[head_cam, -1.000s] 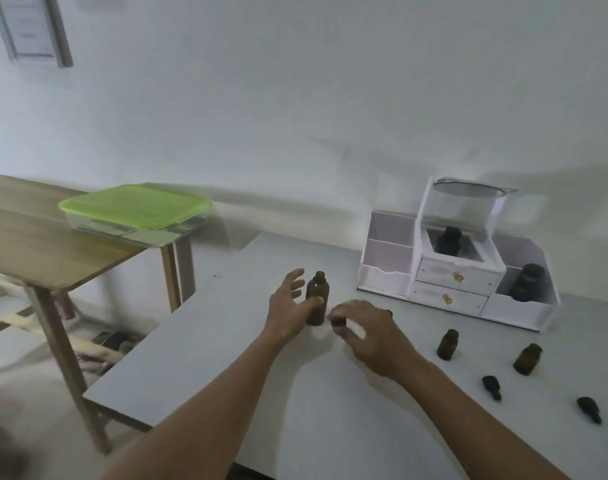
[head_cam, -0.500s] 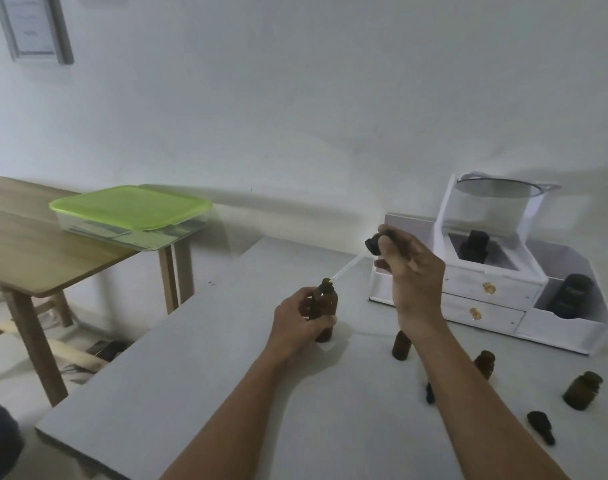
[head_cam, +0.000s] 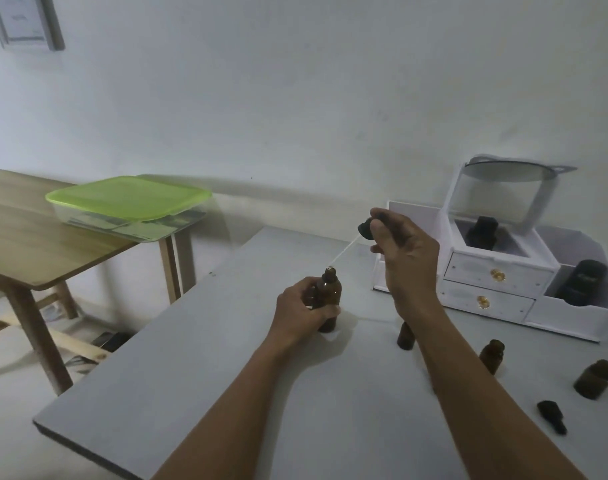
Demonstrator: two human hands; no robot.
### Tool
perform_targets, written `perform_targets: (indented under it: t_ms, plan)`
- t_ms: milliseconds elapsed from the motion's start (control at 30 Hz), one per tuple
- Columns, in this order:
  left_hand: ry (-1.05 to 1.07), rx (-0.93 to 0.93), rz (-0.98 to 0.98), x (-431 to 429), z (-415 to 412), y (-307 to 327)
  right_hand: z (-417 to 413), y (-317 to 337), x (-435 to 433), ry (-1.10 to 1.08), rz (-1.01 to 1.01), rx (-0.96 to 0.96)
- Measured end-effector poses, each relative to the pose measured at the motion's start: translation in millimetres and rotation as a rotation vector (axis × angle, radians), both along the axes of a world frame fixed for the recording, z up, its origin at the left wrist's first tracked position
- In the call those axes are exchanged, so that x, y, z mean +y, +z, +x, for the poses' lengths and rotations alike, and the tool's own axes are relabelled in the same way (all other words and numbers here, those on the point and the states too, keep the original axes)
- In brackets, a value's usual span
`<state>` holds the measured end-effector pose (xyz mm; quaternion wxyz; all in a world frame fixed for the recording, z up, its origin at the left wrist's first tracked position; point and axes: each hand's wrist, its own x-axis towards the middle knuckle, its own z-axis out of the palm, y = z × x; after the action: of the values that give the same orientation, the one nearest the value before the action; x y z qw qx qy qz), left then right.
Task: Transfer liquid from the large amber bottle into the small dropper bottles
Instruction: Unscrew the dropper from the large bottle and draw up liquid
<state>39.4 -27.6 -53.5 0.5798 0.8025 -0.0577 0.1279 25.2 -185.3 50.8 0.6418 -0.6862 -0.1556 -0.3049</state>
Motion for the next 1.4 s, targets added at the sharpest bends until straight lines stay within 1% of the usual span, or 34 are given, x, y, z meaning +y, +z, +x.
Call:
perform_targets:
  t_ms: [267,500,800,1000,1100,1300,1400]
  plan:
    - [-0.009,0.002,-0.026,-2,0,1,4,6,0,-0.010,-0.003,-0.013]
    - [-0.010,0.004,-0.004,-2,-1,2,6,3,2,-0.017,0.059,0.002]
    - [-0.006,0.010,0.005,-2,3,-2,7,-1,5,0.006,0.042,0.025]
    - [-0.006,0.017,-0.004,-3,4,-2,7,-6,15,-0.028,-0.053,0.023]
    - [-0.014,0.033,-0.012,-6,1,1,7,-9,23,-0.083,-0.135,0.019]
    - [-0.025,0.015,-0.038,-6,-4,1,11,-34,31,-0.104,-0.318,0.146]
    - [-0.021,0.002,-0.021,-4,-4,0,11,-39,30,-0.121,-0.346,0.196]
